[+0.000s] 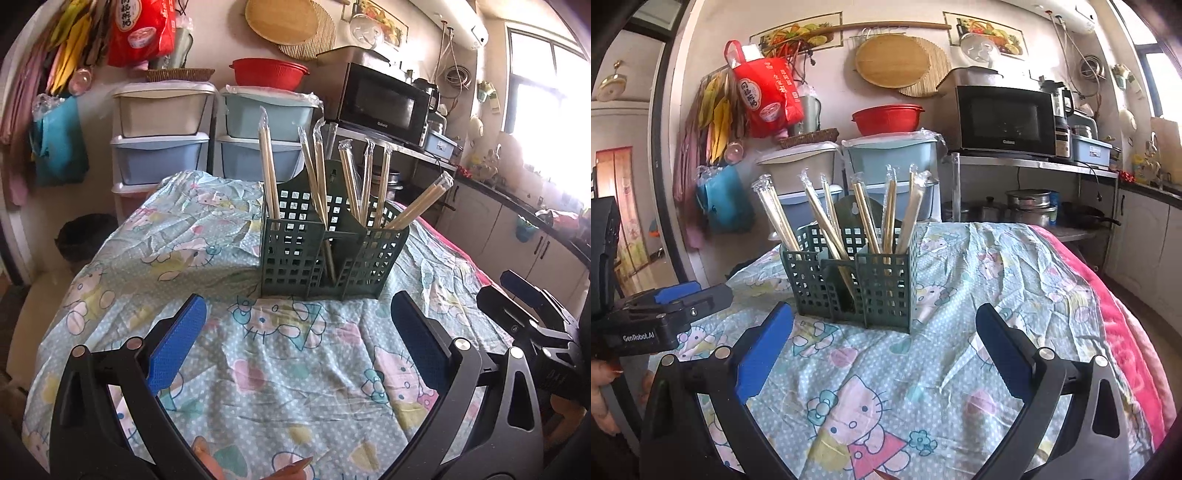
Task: Organize utensils
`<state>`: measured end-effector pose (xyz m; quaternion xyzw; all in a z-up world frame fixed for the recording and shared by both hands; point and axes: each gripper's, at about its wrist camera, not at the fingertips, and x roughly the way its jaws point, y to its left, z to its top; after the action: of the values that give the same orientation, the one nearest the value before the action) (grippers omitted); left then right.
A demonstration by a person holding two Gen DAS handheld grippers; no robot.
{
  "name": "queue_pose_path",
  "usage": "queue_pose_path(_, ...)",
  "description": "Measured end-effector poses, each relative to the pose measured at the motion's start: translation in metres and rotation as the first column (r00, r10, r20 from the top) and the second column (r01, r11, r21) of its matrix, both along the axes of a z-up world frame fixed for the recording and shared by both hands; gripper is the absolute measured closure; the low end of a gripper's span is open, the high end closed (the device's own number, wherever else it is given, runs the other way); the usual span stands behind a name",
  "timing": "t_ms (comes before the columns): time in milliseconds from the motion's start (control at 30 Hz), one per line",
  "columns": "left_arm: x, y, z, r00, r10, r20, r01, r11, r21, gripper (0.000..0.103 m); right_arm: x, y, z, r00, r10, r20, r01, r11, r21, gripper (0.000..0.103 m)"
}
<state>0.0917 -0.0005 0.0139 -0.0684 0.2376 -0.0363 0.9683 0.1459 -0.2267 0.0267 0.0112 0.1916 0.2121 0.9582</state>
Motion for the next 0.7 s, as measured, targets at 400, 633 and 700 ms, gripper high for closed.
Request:
queue_pose_path(400, -0.018, -0.011, -0.016, 0.995, 0.025, 0.095, -0.029, 0.999, 0.037, 0.011, -0.024, -0.004, -0.005, 0.993, -0.047, 0.112, 0.043, 0.998, 0.037, 0.007)
queue_pose_path(633, -0.023, -0.009, -0.022, 0.989, 0.043, 0.143, -0.048, 0.998, 0.030, 0.011, -0.041, -0.008, -0.006, 0.973, -0.094, 0.212, 0.076, 0.993, 0.093, 0.007)
queue_pose_path(700, -0.023, -0.007, -0.023, 0.989, 0.051, 0.141, -0.055, 0.998, 0.024, 0.011, -0.044, -0.007, -0.009, 0.967, -0.102, 0.234, 0.085, 0.993, 0.083, 0.007)
